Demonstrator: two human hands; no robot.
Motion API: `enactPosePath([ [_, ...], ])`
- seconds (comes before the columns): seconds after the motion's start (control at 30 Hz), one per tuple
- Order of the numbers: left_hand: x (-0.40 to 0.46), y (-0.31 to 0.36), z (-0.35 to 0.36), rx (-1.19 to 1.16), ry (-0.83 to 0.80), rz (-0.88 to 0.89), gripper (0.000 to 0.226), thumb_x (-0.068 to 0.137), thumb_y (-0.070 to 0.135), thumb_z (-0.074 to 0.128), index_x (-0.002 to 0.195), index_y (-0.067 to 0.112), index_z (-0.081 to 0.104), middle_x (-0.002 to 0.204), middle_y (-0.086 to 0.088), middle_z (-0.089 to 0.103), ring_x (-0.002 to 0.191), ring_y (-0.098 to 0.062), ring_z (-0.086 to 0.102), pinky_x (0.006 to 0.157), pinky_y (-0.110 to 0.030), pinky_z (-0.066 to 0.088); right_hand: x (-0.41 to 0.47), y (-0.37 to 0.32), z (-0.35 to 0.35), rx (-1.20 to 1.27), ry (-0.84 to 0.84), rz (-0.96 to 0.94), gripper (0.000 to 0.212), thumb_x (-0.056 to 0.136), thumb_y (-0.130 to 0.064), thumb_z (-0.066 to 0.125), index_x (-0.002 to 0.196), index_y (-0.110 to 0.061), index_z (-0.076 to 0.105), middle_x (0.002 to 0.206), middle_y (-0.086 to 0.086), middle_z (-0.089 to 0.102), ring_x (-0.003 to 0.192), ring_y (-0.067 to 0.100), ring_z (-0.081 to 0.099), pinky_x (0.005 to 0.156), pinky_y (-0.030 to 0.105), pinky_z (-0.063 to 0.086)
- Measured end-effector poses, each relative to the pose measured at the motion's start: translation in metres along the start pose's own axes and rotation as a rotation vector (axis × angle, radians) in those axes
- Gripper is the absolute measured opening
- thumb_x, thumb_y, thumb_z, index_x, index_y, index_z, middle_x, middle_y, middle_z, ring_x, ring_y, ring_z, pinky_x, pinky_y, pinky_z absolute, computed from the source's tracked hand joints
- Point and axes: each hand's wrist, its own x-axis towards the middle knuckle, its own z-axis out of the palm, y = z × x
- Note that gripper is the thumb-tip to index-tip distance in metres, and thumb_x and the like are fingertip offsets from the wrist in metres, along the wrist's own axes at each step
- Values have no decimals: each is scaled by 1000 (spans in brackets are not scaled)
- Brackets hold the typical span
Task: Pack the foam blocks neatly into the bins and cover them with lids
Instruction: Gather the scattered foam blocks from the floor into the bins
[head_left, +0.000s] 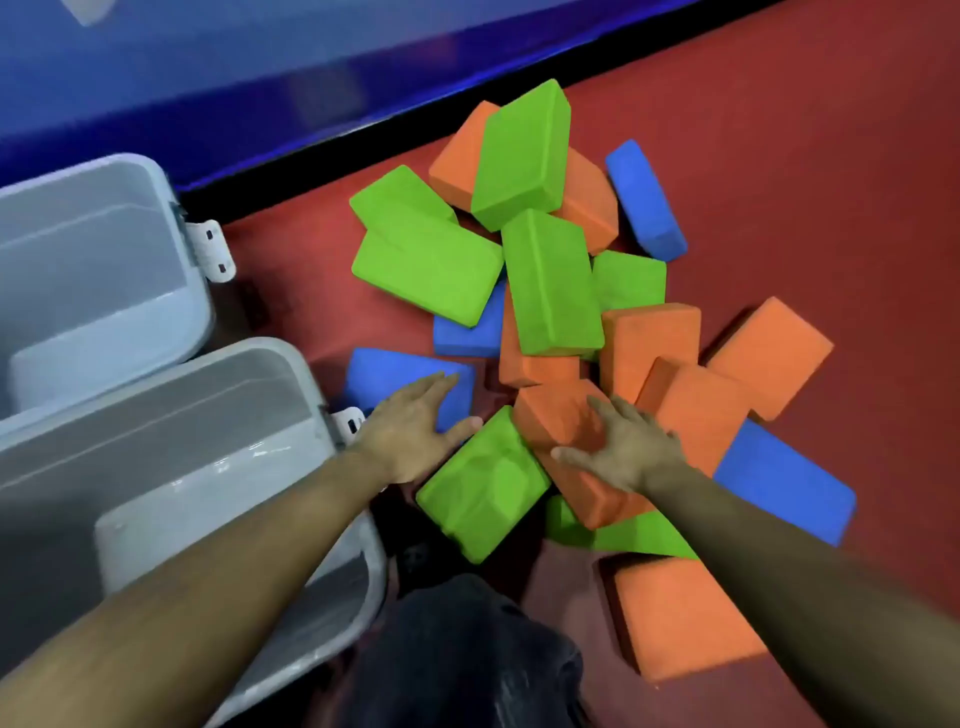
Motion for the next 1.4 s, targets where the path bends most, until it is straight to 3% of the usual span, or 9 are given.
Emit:
enactPosePath([
  [0.07,6,1,7,-42,-28,-6,116,68,99,18,157,26,29,163,-1,31,150,-18,28,122,-41,25,8,10,1,149,-41,134,97,83,-73,61,160,-29,19,168,7,12,151,39,23,119,56,26],
  [0.17,6,5,17,-89,-52,-49,94,84,83,40,157,24,30,163,-3,30,150,-19,27,123,-41,24,26,20,16,252,-100,208,73,99,-36,61,156,-7,28,162,22,23,149,42,25,120,51,25],
  [0.4,6,9,28,-133,-79,-59,85,90,71,48,157,22,29,163,-2,30,150,-17,27,123,-40,24,25,13,25,270,-230,256,125,61,-94,56,161,-30,16,165,9,19,151,38,23,119,52,25],
  [0.6,-2,18,19,-236,-59,-81,84,91,66,53,157,19,31,162,-1,33,148,-15,31,121,-31,24,11,0,7,385,-287,274,137,54,-98,57,162,-28,11,165,13,22,148,39,29,117,51,32],
  [0.8,-22,24,-1,-451,-159,-193,84,78,82,55,143,29,50,141,9,58,124,-9,56,110,-31,41,-18,-54,-12,843,-447,246,91,66,-89,60,135,-30,51,117,6,62,109,32,57,104,62,40],
  [0.9,-35,22,-18,-529,-91,-204,78,79,80,57,141,31,53,131,12,63,117,-7,60,104,-28,44,-22,-82,-17,1088,-486,205,105,53,-94,64,138,-33,55,129,5,63,113,32,61,103,71,36],
  [1.07,-58,16,-37,-678,54,-178,72,66,65,82,126,36,56,115,16,70,99,5,68,92,-25,54,-34,-126,-23,1484,-560,164,79,73,-88,55,120,-25,63,114,5,66,98,35,63,103,74,37],
  [1.27,-64,17,-44,-484,341,-306,71,53,76,79,106,37,51,90,15,67,75,-15,69,65,-37,58,-29,-156,-14,1485,-655,102,124,47,-97,63,147,-25,47,139,22,57,126,51,53,92,78,38],
  [1.4,-54,7,-45,-492,417,-315,71,59,75,75,112,31,57,100,11,70,89,-13,67,80,-36,56,-17,-147,-8,1392,-467,44,100,72,-95,40,145,-27,46,145,14,53,130,41,52,108,63,33],
])
